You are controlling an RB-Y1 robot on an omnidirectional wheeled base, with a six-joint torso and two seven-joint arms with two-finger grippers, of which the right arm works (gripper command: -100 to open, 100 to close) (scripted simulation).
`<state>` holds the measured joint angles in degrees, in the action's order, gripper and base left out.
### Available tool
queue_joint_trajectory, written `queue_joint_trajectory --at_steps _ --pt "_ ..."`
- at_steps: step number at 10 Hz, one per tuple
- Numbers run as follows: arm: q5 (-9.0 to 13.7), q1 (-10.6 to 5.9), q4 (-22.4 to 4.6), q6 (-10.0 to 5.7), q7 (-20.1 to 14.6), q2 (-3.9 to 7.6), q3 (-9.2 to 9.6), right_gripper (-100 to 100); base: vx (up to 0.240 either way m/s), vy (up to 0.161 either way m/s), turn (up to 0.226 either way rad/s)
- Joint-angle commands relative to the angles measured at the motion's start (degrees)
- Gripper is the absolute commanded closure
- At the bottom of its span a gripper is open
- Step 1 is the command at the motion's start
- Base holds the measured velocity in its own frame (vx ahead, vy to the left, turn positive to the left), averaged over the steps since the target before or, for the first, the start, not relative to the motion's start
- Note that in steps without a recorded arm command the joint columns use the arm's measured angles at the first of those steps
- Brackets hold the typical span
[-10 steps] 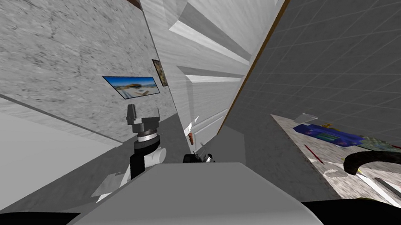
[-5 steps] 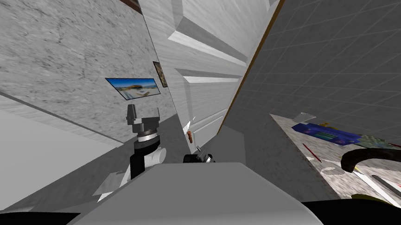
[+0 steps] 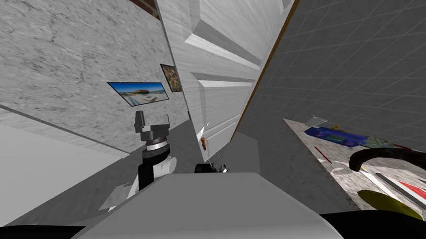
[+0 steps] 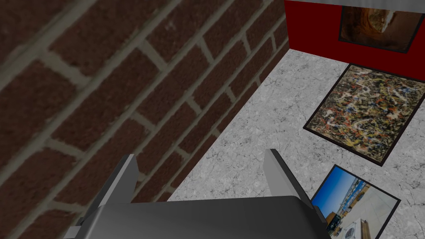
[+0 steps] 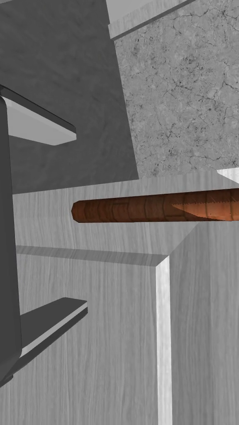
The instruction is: Push the door open
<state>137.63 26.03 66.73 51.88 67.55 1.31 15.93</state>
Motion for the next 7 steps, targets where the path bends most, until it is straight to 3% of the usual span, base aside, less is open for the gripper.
queue_joint_trajectory --at_steps 1,2,3,5,7 --pt "1.74 1.05 0.53 0.22 1.03 -1.02 -0.25 -100 -0.083 0.087 -0.062" --pt "1.05 0.76 0.55 0.04 0.48 -0.5 -0.12 -100 -0.036 0.037 -0.016" --pt "0.67 0.26 0.69 -0.67 0.3 0.79 -0.24 -100 0.077 0.103 0.019" --pt "0.22 -0.27 0.76 -1.34 0.04 0.9 -0.34 -100 0.18 0.125 0.003" --pt "-0.24 -0.82 0.84 -2.03 -0.24 0.11 -0.45 -100 0.165 0.113 0.016"
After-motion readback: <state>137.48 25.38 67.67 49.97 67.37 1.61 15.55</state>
